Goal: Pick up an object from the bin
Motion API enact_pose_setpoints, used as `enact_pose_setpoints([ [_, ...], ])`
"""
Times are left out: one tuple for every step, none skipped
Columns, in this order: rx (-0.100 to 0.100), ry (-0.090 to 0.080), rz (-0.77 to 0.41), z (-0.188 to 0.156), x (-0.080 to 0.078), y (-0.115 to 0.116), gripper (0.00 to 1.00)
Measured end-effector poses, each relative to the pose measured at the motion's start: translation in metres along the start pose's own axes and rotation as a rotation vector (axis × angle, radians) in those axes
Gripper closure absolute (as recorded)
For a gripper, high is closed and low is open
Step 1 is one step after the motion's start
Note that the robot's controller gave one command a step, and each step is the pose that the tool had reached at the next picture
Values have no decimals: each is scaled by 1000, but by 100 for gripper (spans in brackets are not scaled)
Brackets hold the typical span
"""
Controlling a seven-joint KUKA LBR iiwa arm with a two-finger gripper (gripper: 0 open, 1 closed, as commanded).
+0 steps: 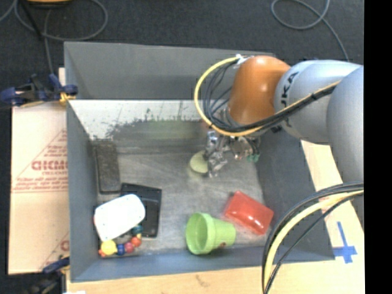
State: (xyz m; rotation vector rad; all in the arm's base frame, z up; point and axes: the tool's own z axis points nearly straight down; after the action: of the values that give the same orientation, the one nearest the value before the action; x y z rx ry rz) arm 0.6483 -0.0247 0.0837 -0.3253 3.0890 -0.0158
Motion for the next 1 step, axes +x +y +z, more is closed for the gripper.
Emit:
enact_pose_setpoints([
  [0, 0, 0, 0, 0, 0, 100],
])
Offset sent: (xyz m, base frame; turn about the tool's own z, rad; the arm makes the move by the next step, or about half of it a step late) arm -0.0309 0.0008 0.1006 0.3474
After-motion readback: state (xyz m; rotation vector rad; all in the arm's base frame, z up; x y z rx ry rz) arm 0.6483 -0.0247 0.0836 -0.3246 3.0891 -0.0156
